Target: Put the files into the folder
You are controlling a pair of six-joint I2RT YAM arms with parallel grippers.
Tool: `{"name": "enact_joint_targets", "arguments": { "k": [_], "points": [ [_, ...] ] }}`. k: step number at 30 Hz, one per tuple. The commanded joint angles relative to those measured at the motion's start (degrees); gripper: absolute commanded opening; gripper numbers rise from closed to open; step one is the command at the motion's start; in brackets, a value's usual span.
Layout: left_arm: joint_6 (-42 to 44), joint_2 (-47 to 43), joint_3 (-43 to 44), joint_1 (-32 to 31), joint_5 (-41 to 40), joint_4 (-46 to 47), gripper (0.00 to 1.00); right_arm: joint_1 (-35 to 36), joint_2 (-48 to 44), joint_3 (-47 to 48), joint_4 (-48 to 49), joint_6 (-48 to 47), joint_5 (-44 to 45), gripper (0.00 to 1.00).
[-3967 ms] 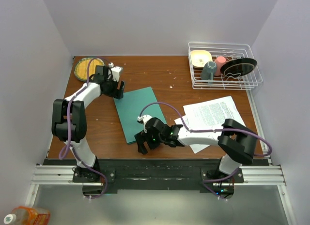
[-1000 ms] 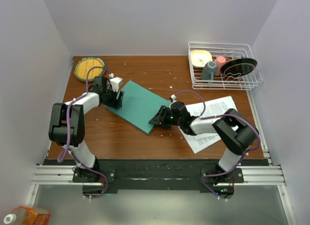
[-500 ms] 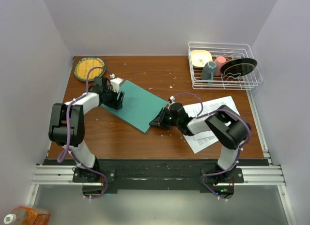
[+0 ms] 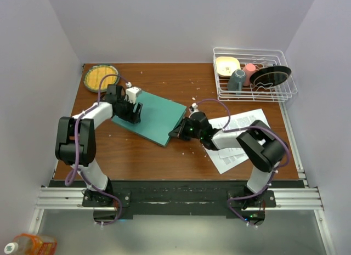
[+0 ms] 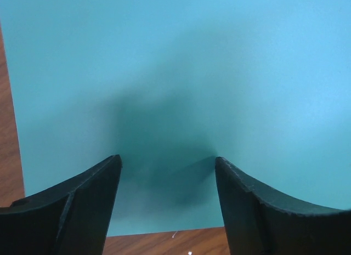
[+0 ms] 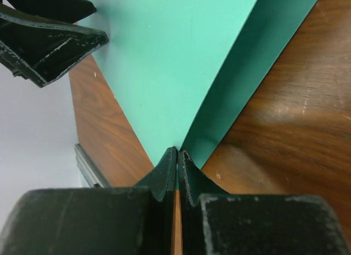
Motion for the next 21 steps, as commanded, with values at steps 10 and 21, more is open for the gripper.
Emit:
{"name": "enact_joint_targets", "arguments": {
  "k": [10, 21],
  "points": [
    [-8.13, -8.75, 36.09, 1.83, 0.8, -18.67, 1.0, 3.22, -24.33, 3.64, -18.92, -25.74, 25.91, 0.0],
    [-10.6, -8.49, 44.62, 3.41, -3.16, -23.25, 1.0, 29.68, -19.07, 10.59, -23.24, -56.67, 68.35, 0.0]
  ]
}}
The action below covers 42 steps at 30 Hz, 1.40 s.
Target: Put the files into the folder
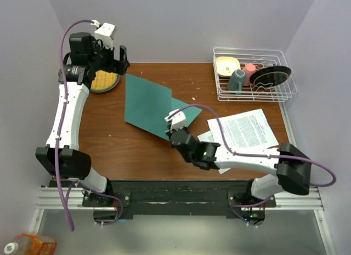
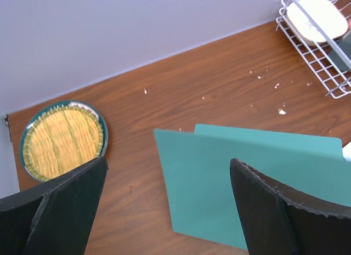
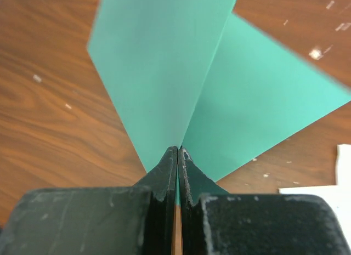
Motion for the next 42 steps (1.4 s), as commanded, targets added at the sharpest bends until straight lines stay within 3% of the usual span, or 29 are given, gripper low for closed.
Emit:
{"name": "enact_joint_targets", "arguments": {
  "k": [1, 9, 15, 17, 21, 22, 24, 25, 27, 29, 30, 33, 39, 42],
  "points": [
    [-2.36, 1.58, 1.94, 1.16, -2.0, -4.86, 1.0, 8.28, 3.48, 2.89, 0.85, -17.66, 23.68, 0.0],
    [-3.32, 3.52, 8.18, 2.57, -4.99, -7.76, 1.0, 20.6, 13.06, 2.11, 19.65, -50.33, 34.7, 0.0],
    [-3.59, 3.08, 9.32, 2.57, -4.47, -9.25, 1.0, 25.18, 25.78, 4.12, 25.81, -63.71, 36.19, 0.0],
    [-3.59, 2.55, 9.24, 2.57, -4.56, -9.43, 1.0, 25.62, 28.88, 6.58, 24.42, -64.27, 35.93, 0.0],
    [-3.06, 1.32, 9.32, 2.57, -5.17, -9.61, 1.0, 25.62, 36.61, 14.73, 18.89, -59.99, 34.89, 0.0],
    [-2.89, 0.88, 9.41, 2.57, -5.35, -9.78, 1.0, 25.62, 37.5, 16.59, 13.48, -57.96, 33.49, 0.02],
    [-2.8, 0.53, 9.24, 2.57, -5.43, -9.96, 1.0, 25.62, 39.43, 22.63, 7.74, -51.65, 31.46, 0.5],
    [-2.71, 0.35, 9.06, 2.57, -5.52, -9.88, 1.0, 25.62, 41.35, 24.15, 6.32, -50.65, 30.06, 0.64],
    [-2.54, 0.18, 8.54, 2.57, -5.7, -9.88, 1.0, 25.62, 42.69, 28.01, 3.25, -47.24, 28.3, 0.76],
    [-2.27, -0.26, 7.66, 2.57, -6.14, -9.61, 1.0, 25.27, 43.22, 30.04, -0.79, -44.59, 25.13, 0.83],
    [-1.92, -0.44, 7.31, 2.57, -6.49, -9.18, 1.0, 25.1, 43.48, 31.1, -2.11, -42.49, 24.86, 0.96],
    [-1.31, -0.62, 6.16, 2.57, -7.63, -9.0, 1.0, 24.4, 41.82, 33.14, -9.67, -36.44, 21.71, 0.97],
    [0.71, -0.88, 1.07, 5.02, -9.56, -8.74, 1.0, 22.72, 24.46, 14.72, -12.5, -25.18, 13.2, 0.97],
    [1.77, -1.32, -4.37, 7.13, -9.74, -7.42, 1.0, 22.02, 17.58, 10.64, -13.46, -20.07, 10.54, 0.96]
  ]
}}
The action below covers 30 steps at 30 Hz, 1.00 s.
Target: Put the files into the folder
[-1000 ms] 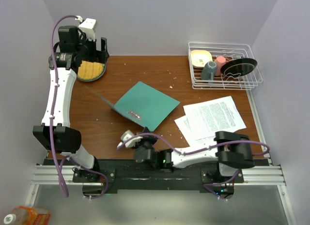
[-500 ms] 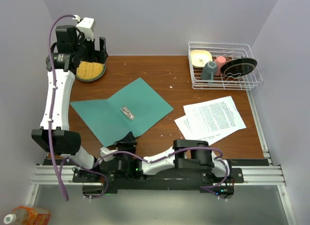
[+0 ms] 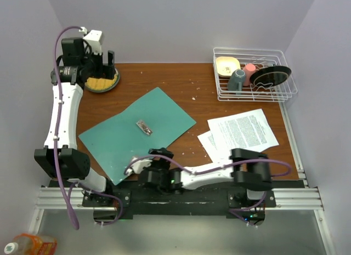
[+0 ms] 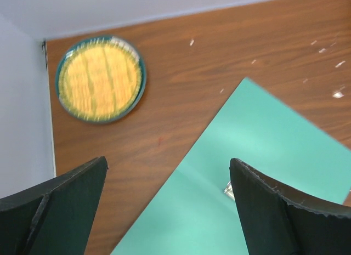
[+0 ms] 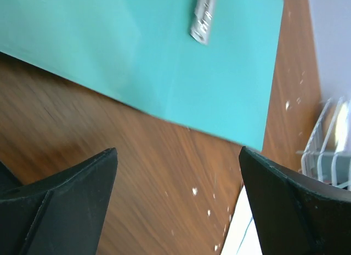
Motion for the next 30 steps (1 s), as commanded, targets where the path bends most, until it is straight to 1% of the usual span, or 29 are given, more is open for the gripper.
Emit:
{"name": "enact_joint_targets", "arguments": {
  "k": [1, 2, 5, 6, 8, 9, 10, 11, 12, 13, 14, 15, 17, 22, 27, 30],
  "points": [
    [2.6, -1.62, -6.61, 3.53, -1.5, 1.24, 1.0, -1.45, -11.99, -5.08, -2.28, 11.11, -6.23, 0.96],
    [2.86, -1.71, -8.89, 3.71, -1.41, 1.94, 1.0, -2.15, -12.87, -5.35, -1.49, 11.03, -6.58, 0.95],
    [3.48, -2.59, -12.85, 3.98, -1.5, 3.17, 1.0, -9.52, -12.01, -1.5, -1.48, 15.49, -10.62, 0.92],
    [3.83, -2.59, -13.47, 4.06, -1.24, 3.35, 1.0, -14.42, -10.52, 1.91, -1.31, 15.68, -12.11, 0.92],
    [4.01, -2.94, -15.66, 4.06, -0.98, 3.44, 1.0, -19.28, -3.51, 6.66, -0.78, 16.03, -15.8, 0.91],
    [4.45, -3.03, -16.55, 4.06, -0.54, 3.61, 1.0, -23.04, -0.43, 13.56, -1.74, 15.95, -17.21, 0.9],
    [4.62, -3.29, -18.38, 4.06, -0.36, 3.79, 1.0, -24.64, 6.47, 17.29, -3.4, 15.86, -19.31, 0.89],
    [4.89, -3.38, -19.18, 4.06, -0.18, 3.7, 0.99, -27.01, 9.67, 21.07, -4.29, 15.16, -19.77, 0.89],
    [5.32, -3.47, -20.06, 4.06, -0.1, 3.62, 0.98, -27.99, 12.75, 28.76, -5.16, 14.98, -20.21, 0.88],
    [5.59, -3.91, -21.9, 4.06, -0.27, 3.7, 0.98, -28.78, 18.87, 32.58, -8.13, 14.81, -20.82, 0.88],
    [5.85, -4.26, -22.79, 4.15, -0.18, 4.14, 0.98, -30.27, 21.2, 36.27, -9.38, 14.8, -22.39, 0.87],
    [6.2, -4.87, -23.75, 4.24, -0.27, 4.58, 0.98, -30.72, 23.31, 41.88, -10.26, 15.06, -23.63, 0.86],
    [6.56, -5.58, -25.87, 4.41, -0.45, 5.11, 0.98, -31.77, 26.14, 45.35, -10.63, 16.03, -27.04, 0.85],
    [6.56, -6.55, -26.58, 5.47, 0.17, 5.55, 0.98, -31.69, 26.23, 44.49, -8.08, 16.56, -31.54, 0.86],
    [5.77, -6.29, -25.78, 5.65, 1.31, 5.64, 0.98, -31.78, 22.11, 37.81, -4.3, 20.07, -32.51, 0.86],
    [5.33, -5.93, -25.61, 5.73, 1.4, 6.08, 0.98, -31.69, 19.82, 34.91, -2.2, 22.1, -33.65, 0.85]
  ]
}}
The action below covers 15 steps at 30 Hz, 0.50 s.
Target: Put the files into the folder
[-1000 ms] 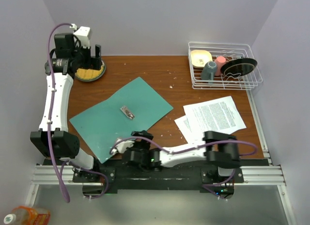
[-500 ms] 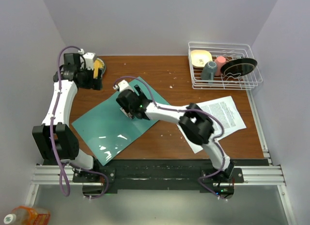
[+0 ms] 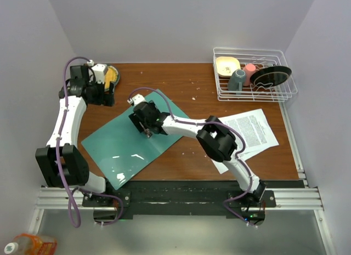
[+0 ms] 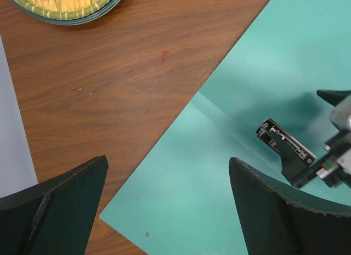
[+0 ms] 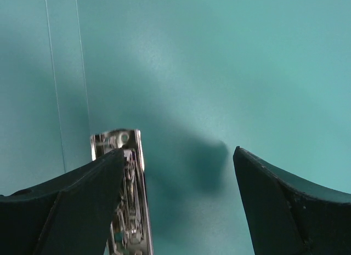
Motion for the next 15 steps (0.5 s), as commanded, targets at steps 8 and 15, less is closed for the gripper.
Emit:
{"name": "enact_joint_targets", "arguments": {
  "k": [8, 15],
  "points": [
    [-0.14, -1.36, 0.33, 0.31, 1.51, 2.74, 0.98, 1.25, -8.92, -7.42, 5.25, 6.04, -6.02, 0.83],
    [0.04, -1.63, 0.42, 0.31, 1.25, 2.82, 0.98, 2.92, -7.26, -7.79, 2.98, 5.61, -8.57, 0.81]
  ]
}}
